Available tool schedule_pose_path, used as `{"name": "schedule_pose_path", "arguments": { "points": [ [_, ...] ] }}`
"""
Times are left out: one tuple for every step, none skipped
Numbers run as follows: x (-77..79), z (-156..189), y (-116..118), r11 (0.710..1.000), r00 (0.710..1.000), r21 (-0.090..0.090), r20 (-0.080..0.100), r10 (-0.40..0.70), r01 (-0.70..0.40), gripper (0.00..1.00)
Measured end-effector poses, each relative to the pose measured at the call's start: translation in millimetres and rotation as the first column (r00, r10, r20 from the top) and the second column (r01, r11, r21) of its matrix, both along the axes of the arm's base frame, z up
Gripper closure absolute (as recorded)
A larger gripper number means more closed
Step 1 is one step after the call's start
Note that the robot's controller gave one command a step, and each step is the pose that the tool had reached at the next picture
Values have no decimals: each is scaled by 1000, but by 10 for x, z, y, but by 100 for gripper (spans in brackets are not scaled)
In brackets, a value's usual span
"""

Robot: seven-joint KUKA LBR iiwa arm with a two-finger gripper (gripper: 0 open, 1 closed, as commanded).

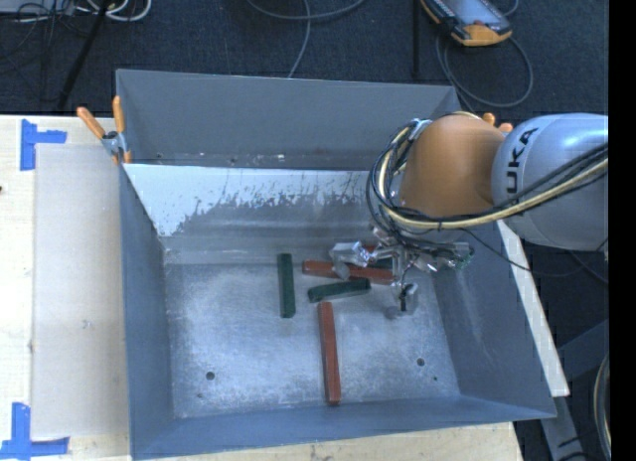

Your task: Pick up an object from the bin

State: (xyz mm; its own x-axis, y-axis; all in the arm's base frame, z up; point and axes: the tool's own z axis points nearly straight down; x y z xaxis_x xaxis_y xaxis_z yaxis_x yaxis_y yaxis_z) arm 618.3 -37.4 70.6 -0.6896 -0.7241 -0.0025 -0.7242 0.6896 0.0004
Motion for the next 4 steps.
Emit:
{"name": "schedule_pose_path", "arguments": {
  "points": [
    [31,11,97,997,997,-1,0,77,-77,0],
    [46,-4,157,994,994,-1,0,105,-105,0],
    [-37,0,221,991,991,-1,0,131,-131,0],
    [-30,5,228,991,991,0,3,131,-131,100]
  ]
}}
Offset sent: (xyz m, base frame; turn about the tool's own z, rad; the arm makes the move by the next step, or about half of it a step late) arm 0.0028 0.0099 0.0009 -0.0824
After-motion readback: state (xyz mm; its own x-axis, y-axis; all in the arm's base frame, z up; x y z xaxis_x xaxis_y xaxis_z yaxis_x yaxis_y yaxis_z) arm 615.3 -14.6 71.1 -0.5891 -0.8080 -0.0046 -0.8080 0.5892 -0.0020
